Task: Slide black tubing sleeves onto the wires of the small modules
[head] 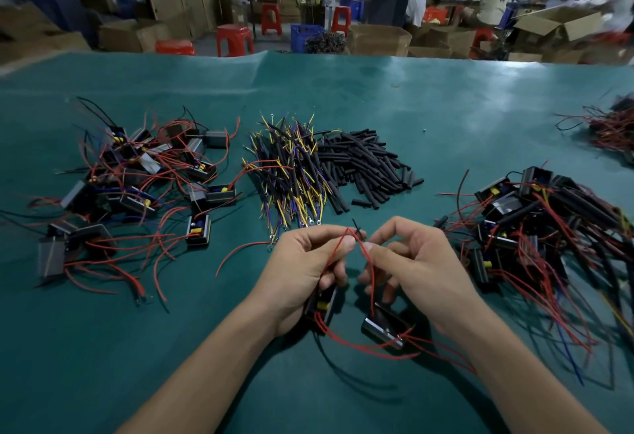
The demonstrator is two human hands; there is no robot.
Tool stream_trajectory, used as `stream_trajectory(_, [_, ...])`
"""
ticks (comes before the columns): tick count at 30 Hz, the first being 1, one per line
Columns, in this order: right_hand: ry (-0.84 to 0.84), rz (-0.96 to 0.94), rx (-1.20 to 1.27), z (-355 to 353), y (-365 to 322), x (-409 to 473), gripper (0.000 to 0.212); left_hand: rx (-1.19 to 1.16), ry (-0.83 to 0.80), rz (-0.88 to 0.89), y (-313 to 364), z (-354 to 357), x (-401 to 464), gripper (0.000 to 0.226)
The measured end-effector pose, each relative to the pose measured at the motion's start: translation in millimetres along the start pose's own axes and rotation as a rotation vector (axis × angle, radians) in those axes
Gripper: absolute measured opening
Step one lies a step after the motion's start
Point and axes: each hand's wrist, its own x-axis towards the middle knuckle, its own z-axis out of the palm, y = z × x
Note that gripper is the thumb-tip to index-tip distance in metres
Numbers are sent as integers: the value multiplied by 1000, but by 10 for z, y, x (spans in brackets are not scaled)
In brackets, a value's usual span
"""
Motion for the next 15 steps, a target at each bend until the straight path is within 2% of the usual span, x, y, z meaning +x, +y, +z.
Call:
stream_trajectory(3, [-3,22,-22,20,-7,-6,21,18,22,30,4,-3,7,10])
stream_trajectory(7, [-32,30,-60,43,-15,-20,28,44,41,66,7,13,-1,17])
stream_trajectory(11, [-13,-62,-181,51,-23,-32,22,45,29,72,-22,-7,11,5])
stream_trajectory(15, [106,-160,-169,-1,-49,-2,6,84,-6,53,-17,-10,6,17])
